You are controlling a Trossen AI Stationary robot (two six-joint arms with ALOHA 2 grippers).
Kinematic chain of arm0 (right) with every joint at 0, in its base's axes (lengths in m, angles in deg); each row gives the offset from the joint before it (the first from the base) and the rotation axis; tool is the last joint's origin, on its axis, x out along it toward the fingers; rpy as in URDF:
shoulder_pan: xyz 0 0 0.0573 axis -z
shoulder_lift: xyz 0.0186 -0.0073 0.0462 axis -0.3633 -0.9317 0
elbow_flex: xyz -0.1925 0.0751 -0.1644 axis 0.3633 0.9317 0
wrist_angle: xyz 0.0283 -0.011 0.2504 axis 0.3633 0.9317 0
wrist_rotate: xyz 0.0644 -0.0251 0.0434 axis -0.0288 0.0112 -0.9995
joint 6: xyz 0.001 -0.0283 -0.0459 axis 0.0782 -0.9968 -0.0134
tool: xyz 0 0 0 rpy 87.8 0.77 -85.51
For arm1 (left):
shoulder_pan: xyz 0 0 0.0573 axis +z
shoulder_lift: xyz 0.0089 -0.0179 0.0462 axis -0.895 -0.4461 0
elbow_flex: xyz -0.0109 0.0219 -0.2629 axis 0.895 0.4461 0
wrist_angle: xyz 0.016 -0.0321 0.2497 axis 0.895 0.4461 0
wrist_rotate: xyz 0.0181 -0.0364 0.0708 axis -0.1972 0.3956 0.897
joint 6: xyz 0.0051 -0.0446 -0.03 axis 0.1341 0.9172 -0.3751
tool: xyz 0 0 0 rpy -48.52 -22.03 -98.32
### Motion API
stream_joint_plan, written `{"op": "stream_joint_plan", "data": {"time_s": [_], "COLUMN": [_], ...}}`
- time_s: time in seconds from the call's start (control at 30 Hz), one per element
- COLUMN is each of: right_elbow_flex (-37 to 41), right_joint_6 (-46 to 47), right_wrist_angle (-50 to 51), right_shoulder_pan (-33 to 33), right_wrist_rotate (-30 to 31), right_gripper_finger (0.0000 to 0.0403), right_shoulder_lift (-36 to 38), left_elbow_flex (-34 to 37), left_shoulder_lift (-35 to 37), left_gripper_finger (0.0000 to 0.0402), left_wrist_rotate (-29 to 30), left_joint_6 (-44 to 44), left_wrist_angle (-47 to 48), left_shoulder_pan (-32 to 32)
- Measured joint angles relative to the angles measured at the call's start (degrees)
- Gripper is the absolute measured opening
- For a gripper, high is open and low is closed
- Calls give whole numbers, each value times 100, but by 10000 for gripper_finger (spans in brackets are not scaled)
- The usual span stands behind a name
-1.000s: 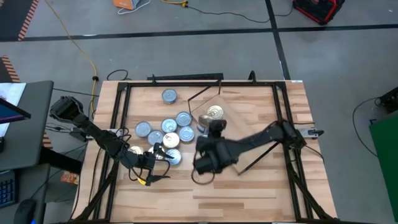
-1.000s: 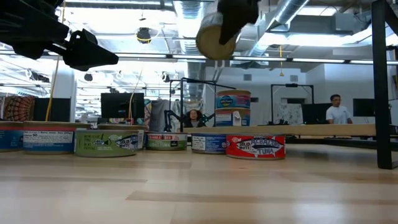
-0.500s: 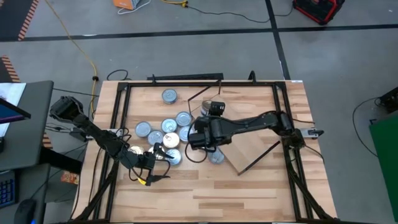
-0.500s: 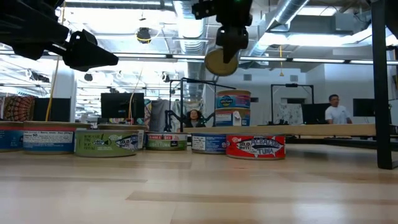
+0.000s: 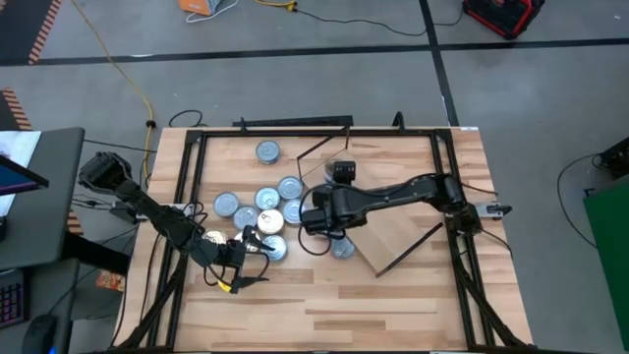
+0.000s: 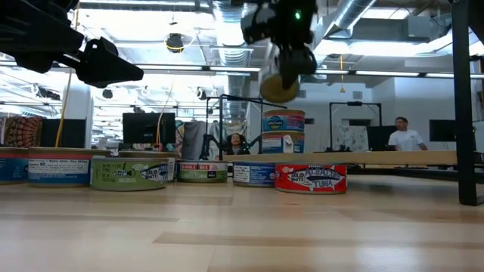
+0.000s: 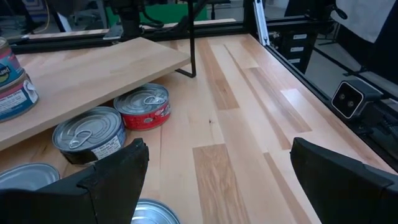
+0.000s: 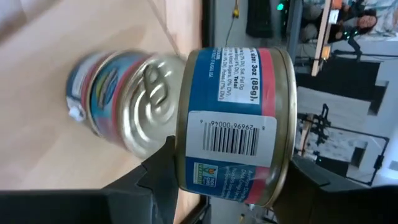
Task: Stack canned seafood by type on shelf
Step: Stack the blue tuna can on top of the blue tuna can on the shelf
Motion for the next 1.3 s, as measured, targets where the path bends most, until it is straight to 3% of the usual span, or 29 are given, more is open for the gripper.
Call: {"op": "stream_joint_plan", "data": {"time_s": [0.43, 0.83, 1.3], "right_elbow_flex": [555, 551, 179], "right_joint_6": [29, 161, 116], "right_wrist_angle": [-367, -381, -410], "right_shoulder_pan": [147, 140, 110], "right_wrist_rotate": [4, -592, -784], "right_gripper_finger": [221, 266, 270], "right_shoulder_lift": [101, 105, 105], "left_elbow_flex": [0, 0, 0], "left_shoulder_lift": [-2, -2, -2], "left_gripper_finger": [377, 377, 377], "left_wrist_rotate": [94, 98, 101], "left_joint_6": [-28, -48, -76], "left_wrist_angle": [-17, -35, -46], "left_shoulder_pan": [0, 0, 0]}}
